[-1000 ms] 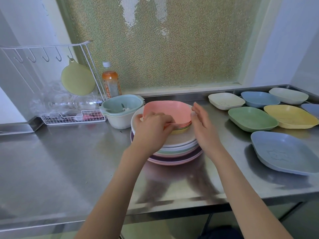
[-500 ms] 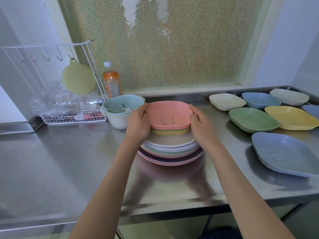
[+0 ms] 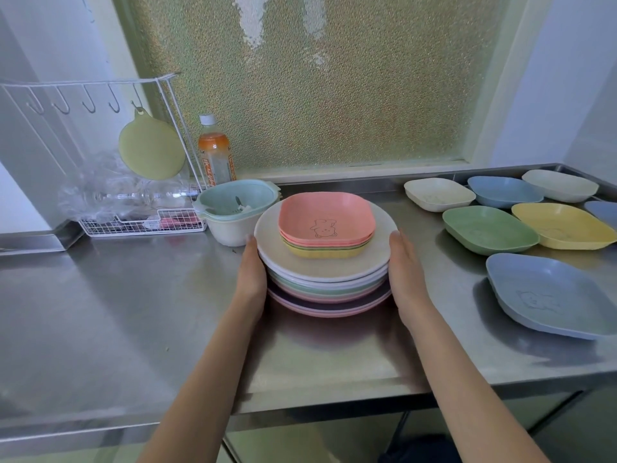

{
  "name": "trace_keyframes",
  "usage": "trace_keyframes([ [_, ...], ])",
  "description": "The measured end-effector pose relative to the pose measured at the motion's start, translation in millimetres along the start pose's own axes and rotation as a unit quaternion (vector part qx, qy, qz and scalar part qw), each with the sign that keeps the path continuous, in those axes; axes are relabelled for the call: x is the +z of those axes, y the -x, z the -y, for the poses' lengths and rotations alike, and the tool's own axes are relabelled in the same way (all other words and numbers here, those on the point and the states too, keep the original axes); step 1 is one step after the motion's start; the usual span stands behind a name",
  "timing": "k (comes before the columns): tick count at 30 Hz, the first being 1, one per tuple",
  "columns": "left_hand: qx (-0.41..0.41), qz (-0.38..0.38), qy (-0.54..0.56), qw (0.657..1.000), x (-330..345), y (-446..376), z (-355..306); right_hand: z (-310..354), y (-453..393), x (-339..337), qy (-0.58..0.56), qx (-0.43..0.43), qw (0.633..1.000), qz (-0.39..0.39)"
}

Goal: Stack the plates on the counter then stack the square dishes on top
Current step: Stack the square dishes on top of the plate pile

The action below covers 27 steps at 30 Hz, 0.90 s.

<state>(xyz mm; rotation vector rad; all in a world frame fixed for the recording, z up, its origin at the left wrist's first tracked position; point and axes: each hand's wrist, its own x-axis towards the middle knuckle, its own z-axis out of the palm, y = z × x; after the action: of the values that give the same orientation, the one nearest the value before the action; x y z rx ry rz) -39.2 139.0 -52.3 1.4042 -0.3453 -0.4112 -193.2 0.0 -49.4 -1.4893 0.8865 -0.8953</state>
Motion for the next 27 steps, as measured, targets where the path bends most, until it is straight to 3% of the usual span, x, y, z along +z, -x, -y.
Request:
trace_keyframes([
  [9,-0.043,0.04,-0.013,0.998,34,-2,6,4,-12,-30,0.011,0.001,0.998,-0.068],
  [18,-0.025,0.076,-0.043,0.996,70,-21,11,17,-22,-71,0.183,-0.09,0.971,-0.129],
  [20,-0.039,0.067,-0.021,0.997,71,-32,12,15,-17,-83,0.24,-0.108,0.945,-0.196],
  [22,-0.049,0.066,-0.01,0.997,74,-36,12,8,-11,-96,0.366,-0.084,0.888,-0.266],
  [24,-0.044,0.069,-0.015,0.997,77,-39,17,0,-7,-104,0.447,-0.031,0.853,-0.267],
  [27,-0.047,0.089,-0.018,0.995,77,-39,17,-12,-3,-106,0.499,0.014,0.831,-0.246],
])
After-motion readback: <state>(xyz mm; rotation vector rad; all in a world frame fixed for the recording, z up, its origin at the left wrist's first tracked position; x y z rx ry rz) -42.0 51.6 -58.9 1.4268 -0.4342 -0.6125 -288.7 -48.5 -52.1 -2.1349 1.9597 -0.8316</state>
